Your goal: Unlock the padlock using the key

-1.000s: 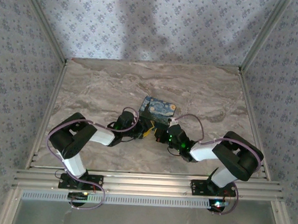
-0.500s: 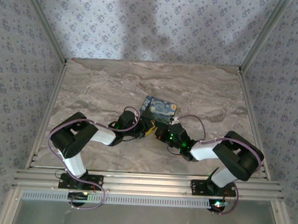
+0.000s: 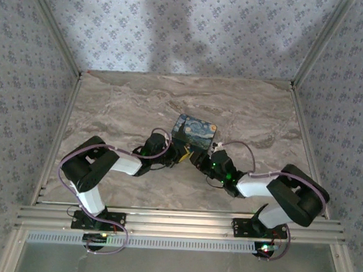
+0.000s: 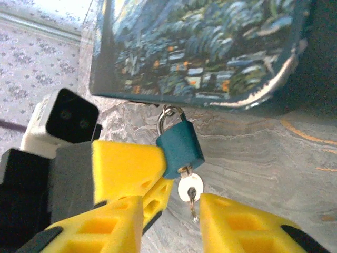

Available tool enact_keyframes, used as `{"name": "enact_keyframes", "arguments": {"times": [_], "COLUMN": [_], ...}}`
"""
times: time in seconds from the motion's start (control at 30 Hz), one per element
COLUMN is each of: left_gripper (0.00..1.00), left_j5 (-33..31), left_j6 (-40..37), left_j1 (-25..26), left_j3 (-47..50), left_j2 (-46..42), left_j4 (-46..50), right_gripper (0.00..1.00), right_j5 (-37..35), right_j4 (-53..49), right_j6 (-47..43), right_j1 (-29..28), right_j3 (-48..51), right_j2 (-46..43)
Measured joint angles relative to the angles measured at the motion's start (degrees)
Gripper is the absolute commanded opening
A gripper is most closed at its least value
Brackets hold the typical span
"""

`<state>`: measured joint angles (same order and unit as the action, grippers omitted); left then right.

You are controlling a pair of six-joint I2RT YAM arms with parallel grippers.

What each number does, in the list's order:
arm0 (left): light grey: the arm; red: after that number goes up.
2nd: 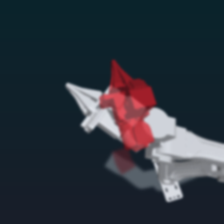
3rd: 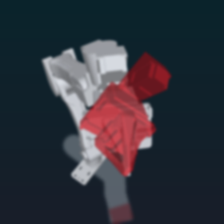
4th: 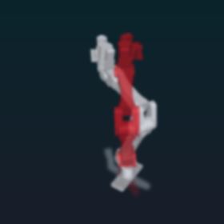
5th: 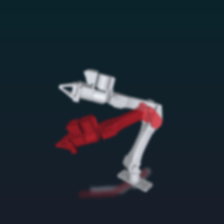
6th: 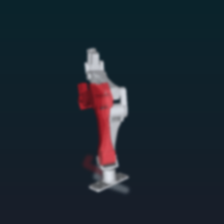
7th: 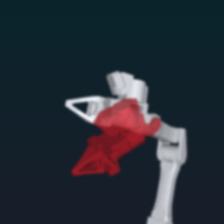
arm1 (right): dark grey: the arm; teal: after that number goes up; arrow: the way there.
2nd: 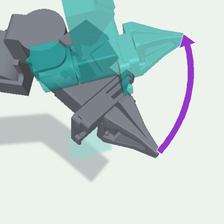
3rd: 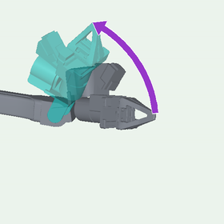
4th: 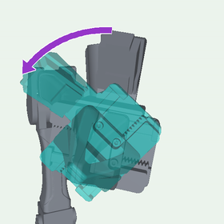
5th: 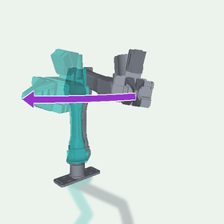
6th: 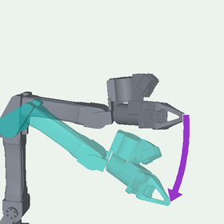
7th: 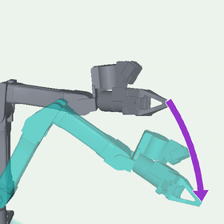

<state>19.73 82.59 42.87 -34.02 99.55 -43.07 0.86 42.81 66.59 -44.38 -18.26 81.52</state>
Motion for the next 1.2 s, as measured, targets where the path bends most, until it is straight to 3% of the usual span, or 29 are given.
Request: {"name": "enact_keyframes", "arguments": {"times": [0.17, 0.3, 0.43, 0.67, 0.87, 1.07, 1.2], "left_gripper": [0.11, 0.11, 0.11, 0.11, 0.11, 0.11, 0.11], "left_j5": [0.0, 0.0, 0.0, 0.0, 0.0, 0.0, 0.0], "left_j6": [0.0, 0.1, 0.7, 1.1, 1.1, 1.1, 1.1], "left_j1": [0.0, 0.0, 0.1, 0.3, 0.3, 0.4, 0.4], "left_j3": [-0.3, -0.8, -1.0, -1.2, -1.2, -1.6, -1.6], "left_j2": [0.0, 0.0, 0.0, -0.1, -0.1, -0.1, -0.1], "left_j4": [0.9, 1.6, 1.9, 2.4, 2.5, 3.0, 3.0], "right_gripper": [0.49, 0.57, 0.65, 0.69, 0.72, 0.72, 0.72], "right_j5": [-3.1, -8.8, -13.6, -18.0, -19.0, -19.2, -19.1], "right_j4": [-11.3, -21.6, -24.6, -23.9, -19.6, -14.8, -12.5], "right_j6": [-7.9, -21.8, -36.3, -62.2, -81.9, -93.7, -96.7], "right_j1": [0.7, 0.0, -2.2, -8.7, -11.0, -11.1, -11.0], "right_j3": [0.3, -0.7, -0.8, -1.3, -1.9, -2.1, -2.8], "right_j2": [-10.2, -18.8, -23.1, -20.7, -14.7, -8.0, -4.0]}}
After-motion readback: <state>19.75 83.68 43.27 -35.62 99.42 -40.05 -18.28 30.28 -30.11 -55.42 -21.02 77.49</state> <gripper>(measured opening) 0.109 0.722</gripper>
